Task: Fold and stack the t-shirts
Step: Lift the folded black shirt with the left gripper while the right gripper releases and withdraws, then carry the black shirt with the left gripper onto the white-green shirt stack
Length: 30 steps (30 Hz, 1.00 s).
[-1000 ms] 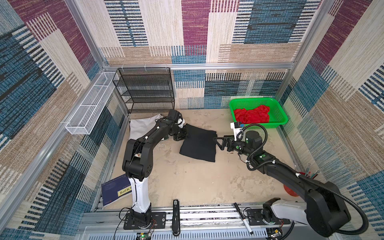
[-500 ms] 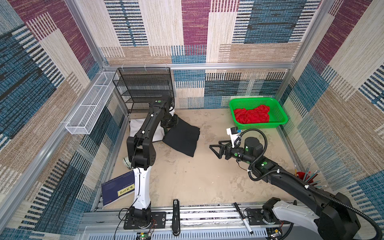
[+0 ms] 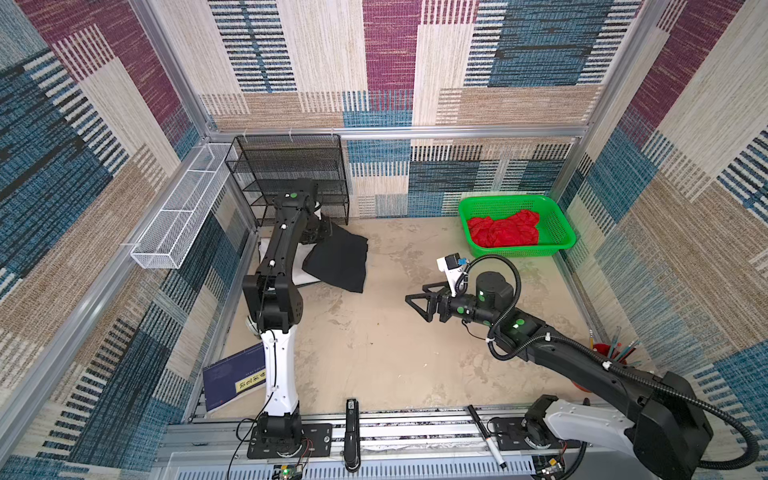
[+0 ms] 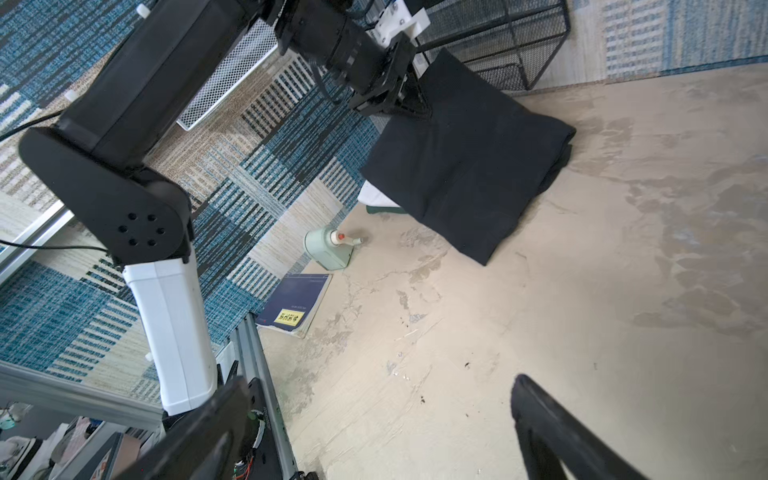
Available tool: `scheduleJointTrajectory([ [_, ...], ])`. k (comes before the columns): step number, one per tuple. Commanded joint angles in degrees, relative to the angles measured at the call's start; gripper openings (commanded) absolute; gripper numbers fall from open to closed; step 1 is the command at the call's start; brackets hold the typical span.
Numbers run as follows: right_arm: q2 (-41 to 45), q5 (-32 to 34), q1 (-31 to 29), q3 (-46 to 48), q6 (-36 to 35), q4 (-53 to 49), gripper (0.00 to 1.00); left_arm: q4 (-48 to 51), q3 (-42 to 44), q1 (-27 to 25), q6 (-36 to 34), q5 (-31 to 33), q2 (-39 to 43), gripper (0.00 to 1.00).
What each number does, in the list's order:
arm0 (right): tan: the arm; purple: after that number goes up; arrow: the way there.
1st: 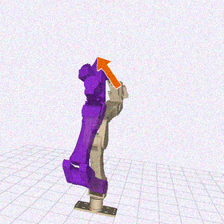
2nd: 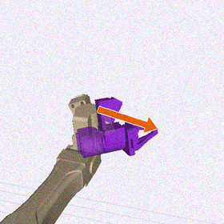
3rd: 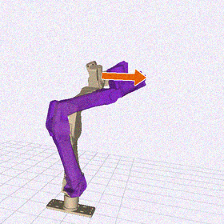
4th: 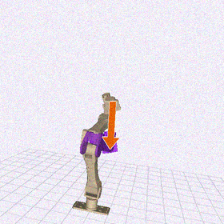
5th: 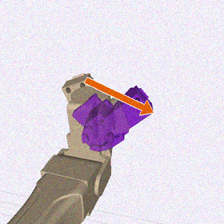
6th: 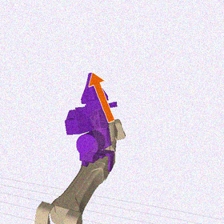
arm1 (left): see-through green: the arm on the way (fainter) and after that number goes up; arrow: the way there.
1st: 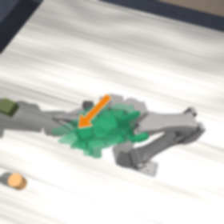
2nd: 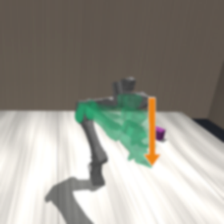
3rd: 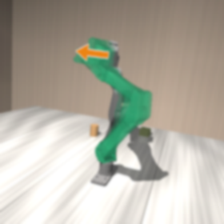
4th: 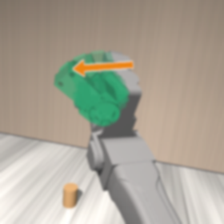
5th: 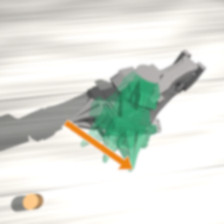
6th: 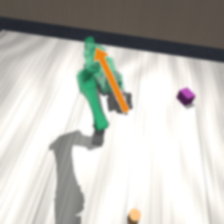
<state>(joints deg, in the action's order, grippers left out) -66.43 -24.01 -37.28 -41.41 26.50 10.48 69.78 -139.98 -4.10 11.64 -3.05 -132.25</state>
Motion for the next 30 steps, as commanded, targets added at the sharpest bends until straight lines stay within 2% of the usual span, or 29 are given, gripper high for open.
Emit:
scheduleJointTrajectory([
  [1, -1.3, 0.1, -1.0, -0.8, -0.2, 0.9, 0.99, -0.8, -3.7, 1.1, -1.0, 0.0, -1.6, 0.00],
  [16, -5.6, -0.5, -1.4, -0.1, 0.8, 2.1, 0.99, 0.5, -8.9, 4.6, -3.1, -1.2, -2.2, 0.00],
  [30, -8.4, -1.8, -1.4, 0.5, 2.2, 4.0, 0.99, 2.9, -9.6, 9.0, -5.3, -6.2, 0.7, 0.00],
])
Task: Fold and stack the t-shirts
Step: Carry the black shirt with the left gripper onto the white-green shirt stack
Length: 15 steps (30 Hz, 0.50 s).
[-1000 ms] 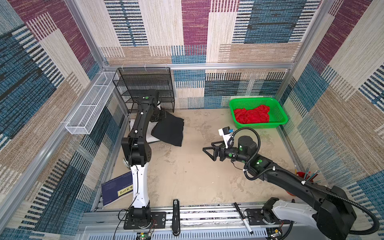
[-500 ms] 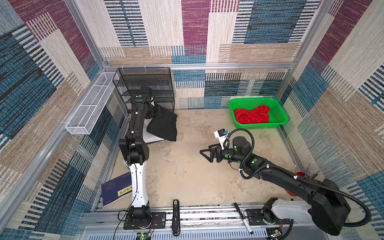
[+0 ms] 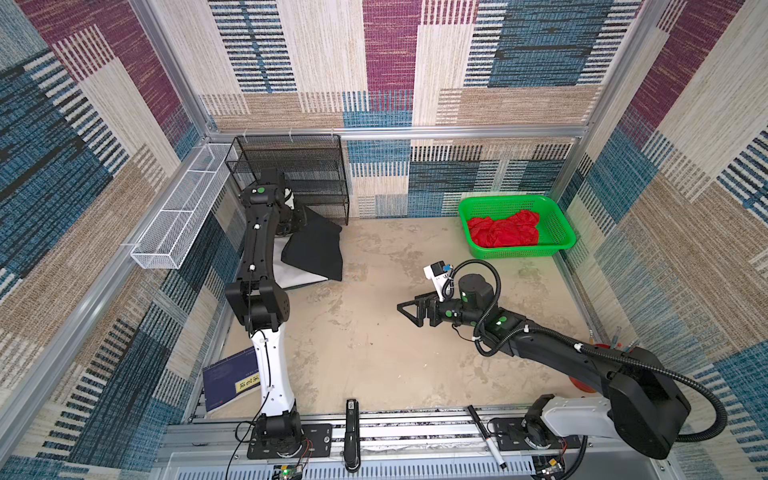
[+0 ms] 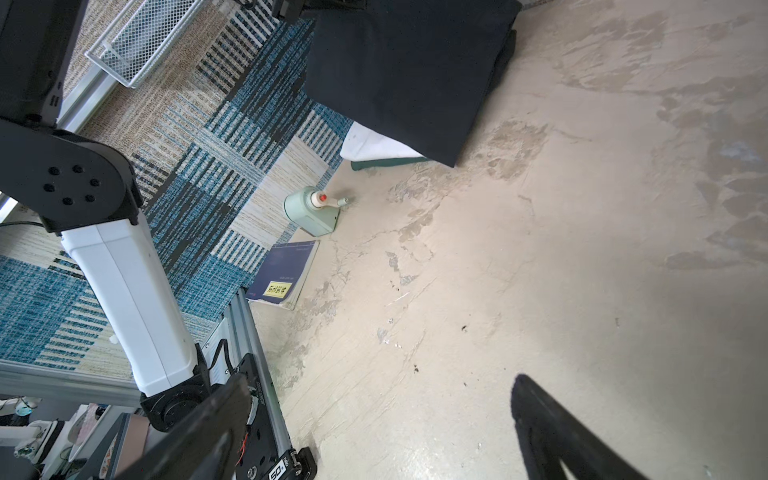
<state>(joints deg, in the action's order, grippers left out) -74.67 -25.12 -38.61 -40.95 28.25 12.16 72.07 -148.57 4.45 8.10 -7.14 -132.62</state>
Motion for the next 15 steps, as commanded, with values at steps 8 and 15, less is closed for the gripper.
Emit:
scheduleJointTrajectory([
  [8, -0.9, -0.5, -0.1, 0.8, 0.6, 2.6, 0.99, 1.6, -1.9, 2.6, -2.2, -3.3, 1.4, 0.00],
  [15, -2.1, -1.2, -0.1, 1.2, 1.4, 3.6, 0.99, 1.7, -2.1, 4.6, -2.4, -3.7, 1.4, 0.00],
])
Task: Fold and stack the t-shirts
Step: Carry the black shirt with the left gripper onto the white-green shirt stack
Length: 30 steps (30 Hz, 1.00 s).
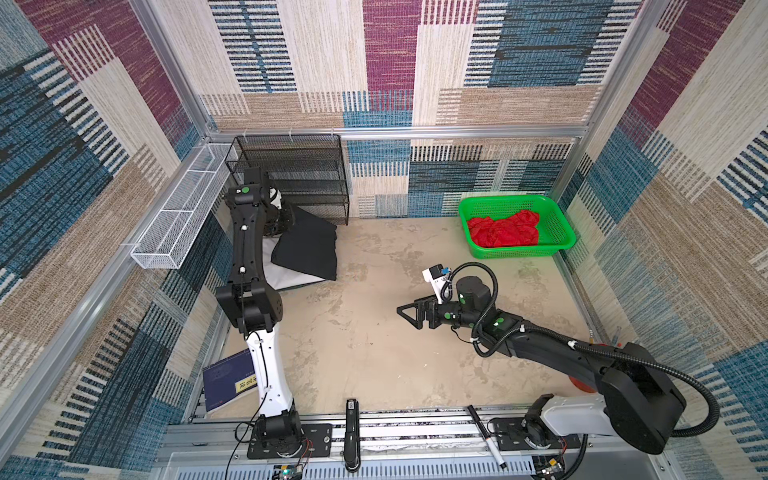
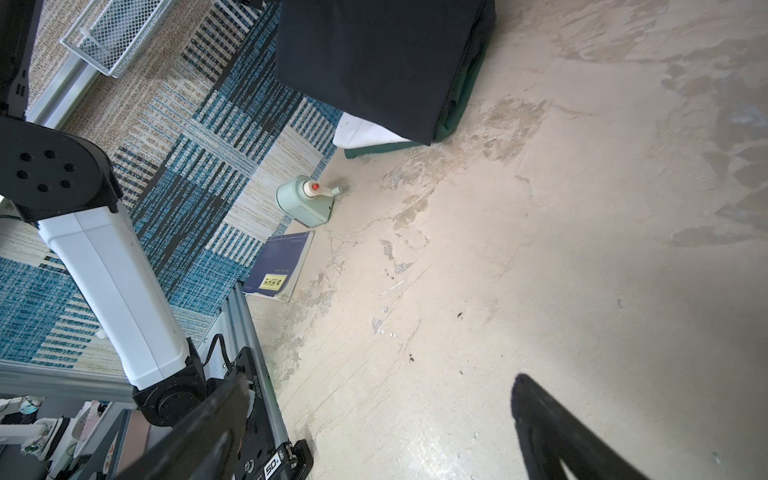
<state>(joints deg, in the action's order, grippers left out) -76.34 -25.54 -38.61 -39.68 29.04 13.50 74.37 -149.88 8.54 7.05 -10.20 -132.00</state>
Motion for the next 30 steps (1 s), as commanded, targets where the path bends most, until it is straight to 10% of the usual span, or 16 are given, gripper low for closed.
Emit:
scheduleJointTrajectory([
  [1, -0.5, -0.8, -0.1, -0.1, 0.6, 2.4, 0.99, -0.7, -0.8, 0.9, -1.3, -0.5, 0.8, 0.00],
  [16, -6.7, -2.3, -0.1, -2.5, 0.2, 2.9, 0.99, -2.0, 1.3, 4.4, 0.4, 0.8, -1.7, 0.00],
  [30, -12.0, -3.8, -0.1, -5.8, -0.6, 2.3, 0.99, -16.5, 20.1, 8.2, 4.3, 1.1, 3.5, 0.00],
])
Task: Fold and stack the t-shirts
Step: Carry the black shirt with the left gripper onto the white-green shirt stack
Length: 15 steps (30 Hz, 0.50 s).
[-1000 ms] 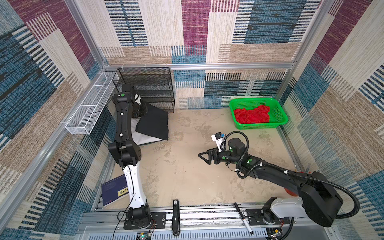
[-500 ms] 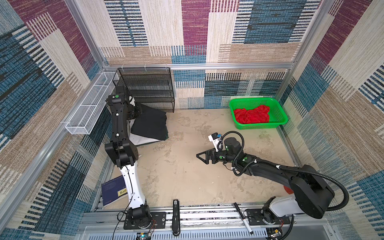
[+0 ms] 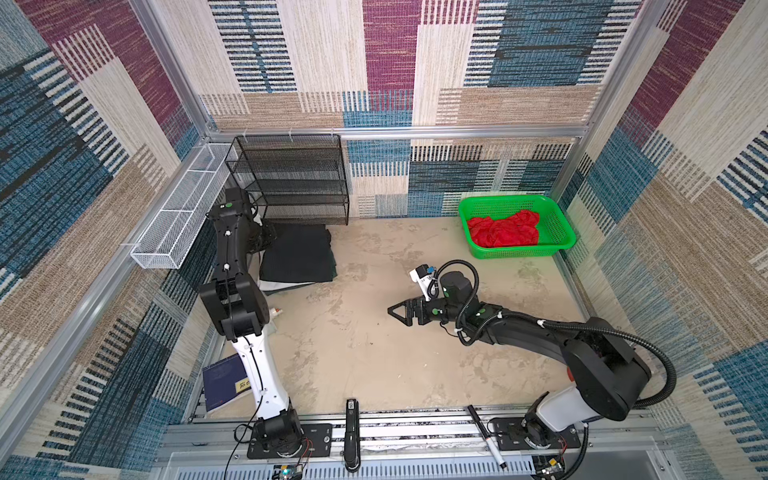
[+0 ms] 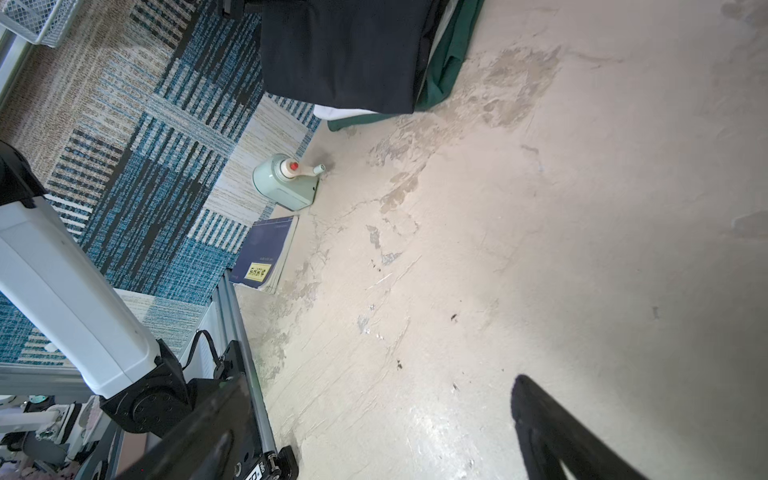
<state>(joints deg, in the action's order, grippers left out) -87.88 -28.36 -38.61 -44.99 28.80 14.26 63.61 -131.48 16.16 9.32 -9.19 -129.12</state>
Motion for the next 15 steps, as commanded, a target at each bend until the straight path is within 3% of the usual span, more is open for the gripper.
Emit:
scheduleJointTrajectory([
  [1, -0.7, -1.0, -0.1, -0.6, -0.3, 1.5, 0.99, -6.2, 2.1, 0.7, 2.4, 0.0, 0.5, 0.00],
  [10, -2.5, -1.8, -0.1, -1.3, -0.1, 1.6, 0.99, -7.4, 3.5, 2.1, 4.2, 0.9, -1.0, 0.00],
  [15, -3.3, -2.1, -0.1, -1.9, -0.1, 1.5, 0.99, -6.0, 2.4, 2.6, 4.7, 4.2, -1.5, 0.19],
])
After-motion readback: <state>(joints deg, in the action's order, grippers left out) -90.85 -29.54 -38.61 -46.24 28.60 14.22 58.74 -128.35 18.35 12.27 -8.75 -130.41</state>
